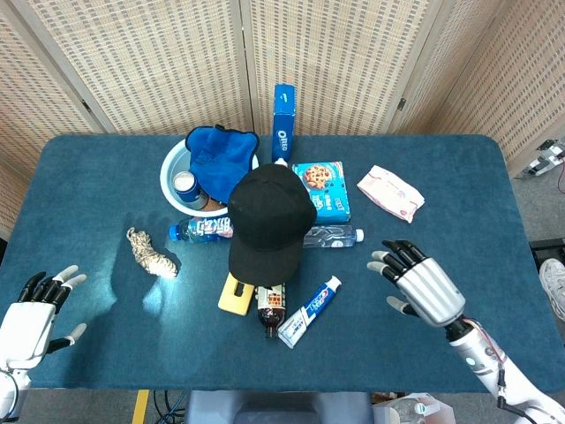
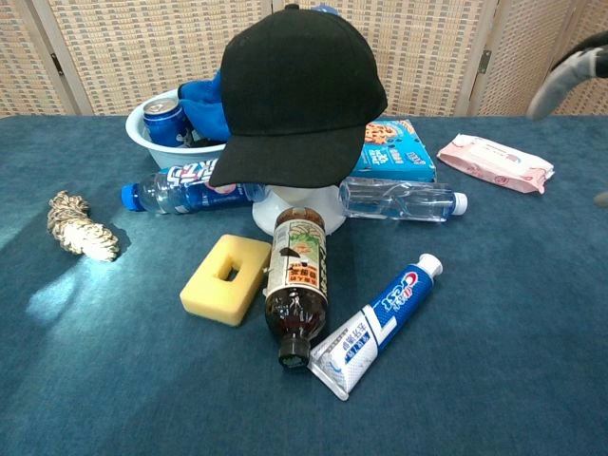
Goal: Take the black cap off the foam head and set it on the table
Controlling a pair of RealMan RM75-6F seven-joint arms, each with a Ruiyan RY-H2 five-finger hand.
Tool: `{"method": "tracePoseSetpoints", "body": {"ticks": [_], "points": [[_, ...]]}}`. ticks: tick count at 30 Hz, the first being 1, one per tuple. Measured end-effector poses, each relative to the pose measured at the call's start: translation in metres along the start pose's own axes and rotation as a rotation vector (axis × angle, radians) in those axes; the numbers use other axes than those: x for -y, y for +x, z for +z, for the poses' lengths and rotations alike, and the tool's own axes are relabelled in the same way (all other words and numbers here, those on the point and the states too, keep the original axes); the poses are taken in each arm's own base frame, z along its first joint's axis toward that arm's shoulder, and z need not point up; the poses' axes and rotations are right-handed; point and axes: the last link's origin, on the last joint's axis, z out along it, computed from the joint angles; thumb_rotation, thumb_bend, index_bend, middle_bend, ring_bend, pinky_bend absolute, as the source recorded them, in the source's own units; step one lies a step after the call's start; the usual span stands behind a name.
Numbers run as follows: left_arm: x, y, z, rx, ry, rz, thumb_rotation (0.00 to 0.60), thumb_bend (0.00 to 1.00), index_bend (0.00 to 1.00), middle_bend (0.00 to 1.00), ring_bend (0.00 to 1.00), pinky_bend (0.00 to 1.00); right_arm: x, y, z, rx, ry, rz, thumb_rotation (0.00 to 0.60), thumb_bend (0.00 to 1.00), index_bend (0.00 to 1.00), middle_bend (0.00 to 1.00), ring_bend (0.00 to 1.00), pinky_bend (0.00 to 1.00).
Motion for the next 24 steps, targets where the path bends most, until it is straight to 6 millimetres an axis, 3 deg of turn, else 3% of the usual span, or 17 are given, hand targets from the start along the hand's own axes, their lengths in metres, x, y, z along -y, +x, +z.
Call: {"method": "tracePoseSetpoints", "body": {"ticks": [10,14,24], "points": [[-0.004,0.002,-0.001,0.001,-0.013,0.006,0.6,0.17,0.23,0.15,0.18,0.08,0.033,-0.008,0.049,-0.064,0.149,-0.033,0.6,0.0,0.4,0.29,0.14,0.17],[-0.005,0.003,-0.001,0.002,-0.012,0.006,0.6,0.17,0.23,0.15,0.18,0.08,0.041,-0.015,0.06,-0.086,0.174,-0.046,0.6,0.0,0.43,0.29,0.14,0.11],[-0.004,0.003,-0.001,0.0,-0.014,0.008,0.6,0.17,0.23,0.14,0.18,0.08,0.061,-0.036,0.088,-0.128,0.223,-0.056,0.6,0.0,0.43,0.29,0.14,0.06]]}}
